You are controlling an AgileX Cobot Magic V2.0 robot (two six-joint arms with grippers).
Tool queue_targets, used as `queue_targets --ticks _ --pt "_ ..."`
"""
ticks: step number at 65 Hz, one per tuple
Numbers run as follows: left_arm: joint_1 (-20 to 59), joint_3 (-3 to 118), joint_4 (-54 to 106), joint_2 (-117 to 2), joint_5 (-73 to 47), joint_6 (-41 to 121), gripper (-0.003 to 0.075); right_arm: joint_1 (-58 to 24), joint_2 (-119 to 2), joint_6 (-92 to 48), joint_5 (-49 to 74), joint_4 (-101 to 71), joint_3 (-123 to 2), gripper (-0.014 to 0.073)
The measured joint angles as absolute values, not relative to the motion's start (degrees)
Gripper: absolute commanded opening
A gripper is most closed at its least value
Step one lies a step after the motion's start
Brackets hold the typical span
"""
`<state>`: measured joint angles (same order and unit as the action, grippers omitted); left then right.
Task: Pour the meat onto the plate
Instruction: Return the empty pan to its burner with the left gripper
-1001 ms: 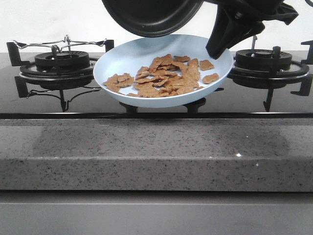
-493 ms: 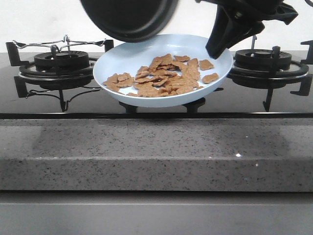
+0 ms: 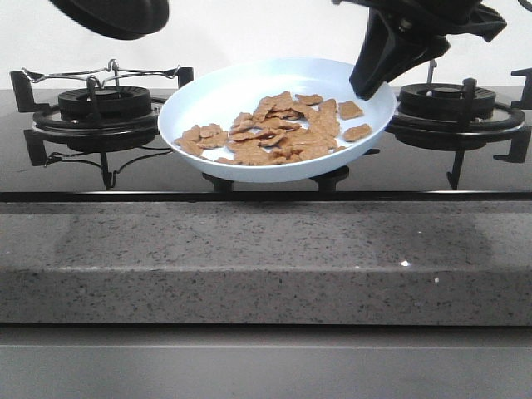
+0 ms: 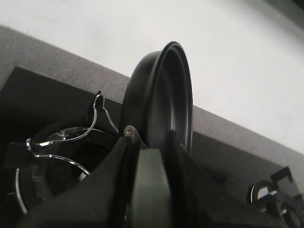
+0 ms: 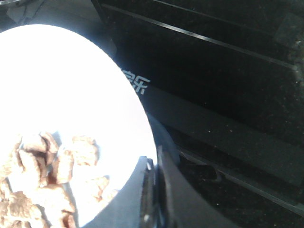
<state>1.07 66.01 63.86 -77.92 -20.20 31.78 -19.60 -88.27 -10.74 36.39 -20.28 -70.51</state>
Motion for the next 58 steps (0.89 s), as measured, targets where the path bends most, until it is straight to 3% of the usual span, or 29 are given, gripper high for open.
queue_targets --ticks 26,58 --pt "-8.7 66.0 82.5 -88.8 -33.2 34.4 -0.002 -19.6 -88.3 -10.7 36.4 -20.3 -70.5 -0.0069" --pt "-11.2 66.4 91.4 -96.5 -41.3 35.7 -0.0013 -19.6 -88.3 -10.8 36.4 -20.3 -70.5 -0.0069"
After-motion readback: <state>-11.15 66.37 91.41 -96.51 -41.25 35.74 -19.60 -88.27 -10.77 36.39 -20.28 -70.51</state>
